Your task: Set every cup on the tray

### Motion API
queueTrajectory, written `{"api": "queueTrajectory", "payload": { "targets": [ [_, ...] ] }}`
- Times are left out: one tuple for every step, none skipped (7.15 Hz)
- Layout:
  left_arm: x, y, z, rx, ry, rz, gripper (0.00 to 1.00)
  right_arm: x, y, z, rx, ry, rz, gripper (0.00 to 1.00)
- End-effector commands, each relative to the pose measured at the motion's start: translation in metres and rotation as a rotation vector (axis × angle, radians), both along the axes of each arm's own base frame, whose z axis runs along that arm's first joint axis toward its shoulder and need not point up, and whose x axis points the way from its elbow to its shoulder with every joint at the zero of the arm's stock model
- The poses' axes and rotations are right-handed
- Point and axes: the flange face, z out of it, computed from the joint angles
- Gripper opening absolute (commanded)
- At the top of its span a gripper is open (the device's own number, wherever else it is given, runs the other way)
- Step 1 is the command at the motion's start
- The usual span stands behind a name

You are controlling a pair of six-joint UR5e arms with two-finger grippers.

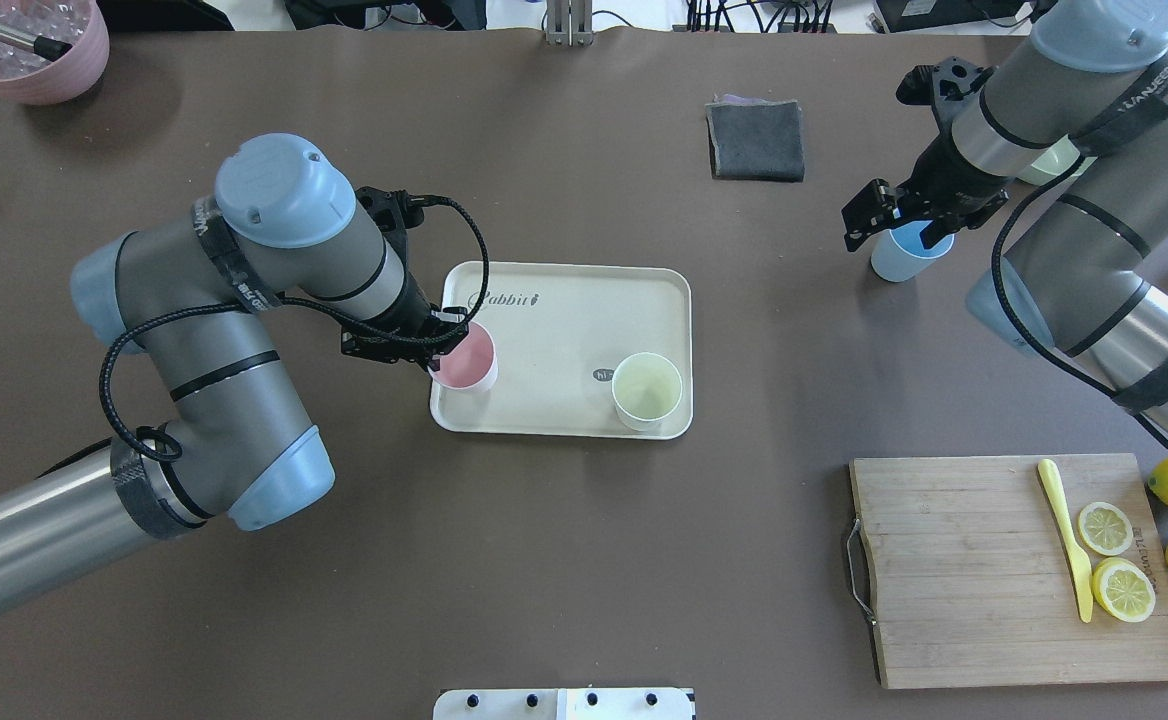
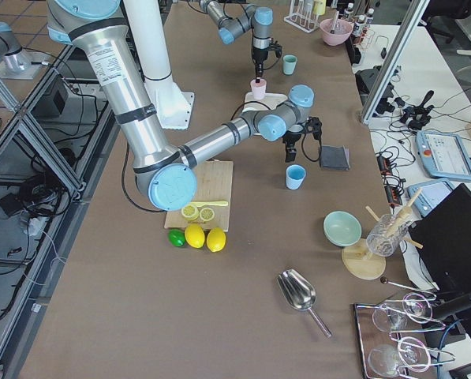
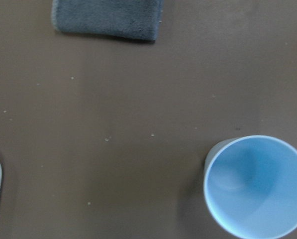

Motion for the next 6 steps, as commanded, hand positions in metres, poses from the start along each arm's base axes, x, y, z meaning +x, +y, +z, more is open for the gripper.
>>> {"api": "queueTrajectory", "payload": {
  "targets": [
    [0.019,0.01,0.001,0.019,-0.023,-0.012,0.54,0.029,-0.027,0.047,0.035,0.056,-0.035,1.0],
    [0.02,0.011,-0.001,0.022,-0.02,-0.01,0.98,0.034,-0.03,0.055,0.049,0.065,-0.051,1.0],
    [0.021,0.011,-0.002,0.021,-0.022,-0.012,0.98,0.029,-0.03,0.066,0.037,0.076,-0.059,1.0],
    [0.02,0.011,-0.001,0.019,-0.022,-0.011,0.98,0.022,-0.036,0.082,0.029,0.119,-0.046,0.95],
    [0.018,0.01,-0.003,0.023,-0.02,-0.013,0.98,0.02,-0.034,0.088,0.02,0.127,-0.052,0.13],
    [0.002,-0.004,-0.003,0.028,-0.017,-0.034,0.98,0.019,-0.035,0.087,0.025,0.126,-0.055,0.0]
  ]
}}
